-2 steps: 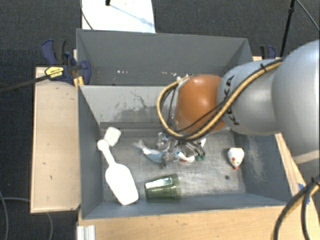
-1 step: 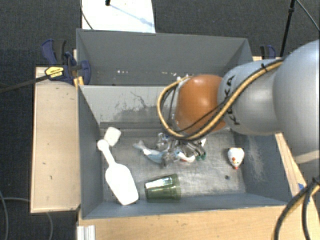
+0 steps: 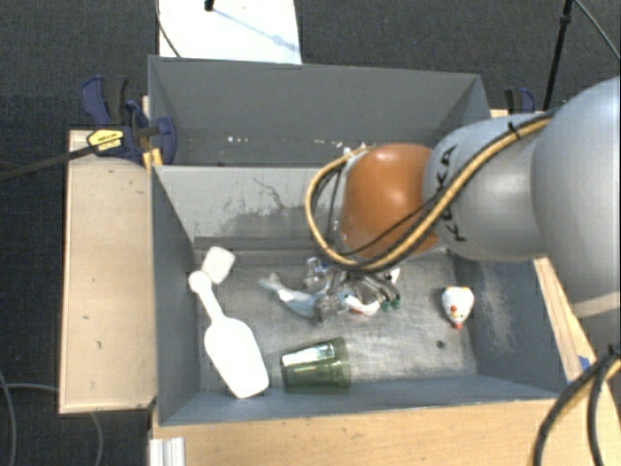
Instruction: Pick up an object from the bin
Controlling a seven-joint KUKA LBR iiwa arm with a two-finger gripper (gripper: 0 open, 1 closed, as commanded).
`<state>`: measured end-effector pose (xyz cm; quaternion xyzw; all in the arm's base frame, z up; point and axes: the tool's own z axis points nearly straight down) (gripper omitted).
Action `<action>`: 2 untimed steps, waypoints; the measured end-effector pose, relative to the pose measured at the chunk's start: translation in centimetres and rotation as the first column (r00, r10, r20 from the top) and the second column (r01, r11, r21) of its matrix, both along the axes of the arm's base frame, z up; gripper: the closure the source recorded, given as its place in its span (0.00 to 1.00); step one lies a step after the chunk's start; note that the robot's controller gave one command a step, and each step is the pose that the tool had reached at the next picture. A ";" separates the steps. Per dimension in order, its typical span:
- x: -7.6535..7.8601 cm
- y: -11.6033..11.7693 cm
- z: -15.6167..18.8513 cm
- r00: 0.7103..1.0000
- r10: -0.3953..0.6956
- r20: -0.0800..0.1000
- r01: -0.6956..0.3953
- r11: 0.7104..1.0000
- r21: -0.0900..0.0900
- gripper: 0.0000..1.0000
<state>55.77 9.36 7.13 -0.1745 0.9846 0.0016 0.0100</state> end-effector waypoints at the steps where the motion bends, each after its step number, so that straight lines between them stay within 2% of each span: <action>1: -0.1 0.0 0.3 1.000 -0.009 -0.008 0.009 1.000 -0.002 1.00; 2: -0.1 -0.1 0.6 1.000 -0.010 -0.013 0.010 1.000 -0.004 1.00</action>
Offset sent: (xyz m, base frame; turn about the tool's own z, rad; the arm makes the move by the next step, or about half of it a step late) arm 0.0001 0.0000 0.0084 0.0000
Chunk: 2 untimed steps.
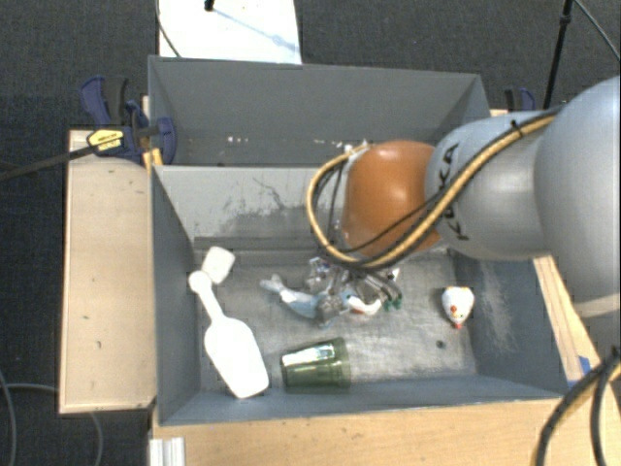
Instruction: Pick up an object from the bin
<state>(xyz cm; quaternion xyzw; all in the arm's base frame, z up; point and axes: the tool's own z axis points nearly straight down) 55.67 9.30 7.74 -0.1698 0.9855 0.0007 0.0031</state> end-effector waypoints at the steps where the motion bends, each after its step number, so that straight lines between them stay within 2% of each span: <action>1: -0.1 0.0 0.5 1.000 0.002 -0.007 -0.002 1.000 -0.001 1.00; 2: -0.3 0.0 2.6 1.000 0.000 -0.012 0.000 1.000 -0.002 1.00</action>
Offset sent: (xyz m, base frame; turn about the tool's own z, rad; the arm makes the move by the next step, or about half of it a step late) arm -0.0001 0.0001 0.0368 0.0000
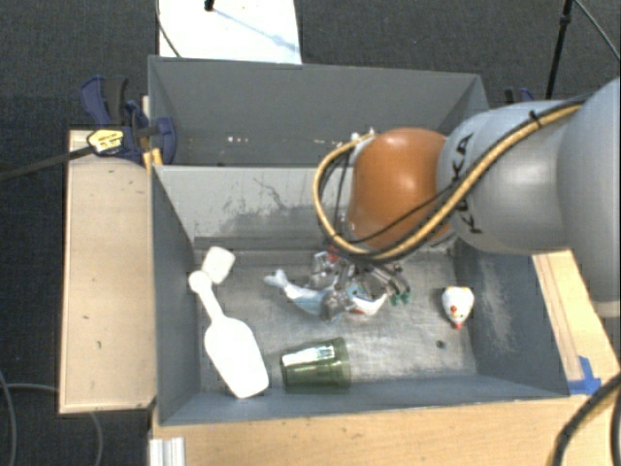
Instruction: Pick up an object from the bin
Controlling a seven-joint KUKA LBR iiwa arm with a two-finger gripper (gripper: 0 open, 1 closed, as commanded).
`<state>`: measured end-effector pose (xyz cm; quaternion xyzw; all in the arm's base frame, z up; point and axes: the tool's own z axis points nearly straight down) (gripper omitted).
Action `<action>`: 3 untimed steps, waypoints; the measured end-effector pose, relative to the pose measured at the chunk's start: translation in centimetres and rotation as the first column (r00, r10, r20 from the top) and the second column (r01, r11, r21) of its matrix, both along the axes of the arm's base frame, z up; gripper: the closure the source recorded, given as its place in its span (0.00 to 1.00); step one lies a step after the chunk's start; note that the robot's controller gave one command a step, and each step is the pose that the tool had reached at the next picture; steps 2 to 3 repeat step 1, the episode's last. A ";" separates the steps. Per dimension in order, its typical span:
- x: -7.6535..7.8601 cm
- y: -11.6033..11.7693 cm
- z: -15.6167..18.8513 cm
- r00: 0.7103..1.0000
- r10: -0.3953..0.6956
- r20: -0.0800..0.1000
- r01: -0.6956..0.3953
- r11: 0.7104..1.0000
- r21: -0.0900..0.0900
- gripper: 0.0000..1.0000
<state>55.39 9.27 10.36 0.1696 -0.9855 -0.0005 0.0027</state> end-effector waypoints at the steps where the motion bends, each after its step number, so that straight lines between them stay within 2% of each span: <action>1: 0.3 0.0 1.5 1.000 -0.001 0.011 0.001 1.000 0.001 1.00; 3: 0.3 0.0 1.5 1.000 -0.001 0.011 0.001 1.000 0.001 1.00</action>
Offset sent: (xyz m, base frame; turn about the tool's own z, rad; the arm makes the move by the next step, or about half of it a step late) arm 0.0001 0.0001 0.0445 0.0000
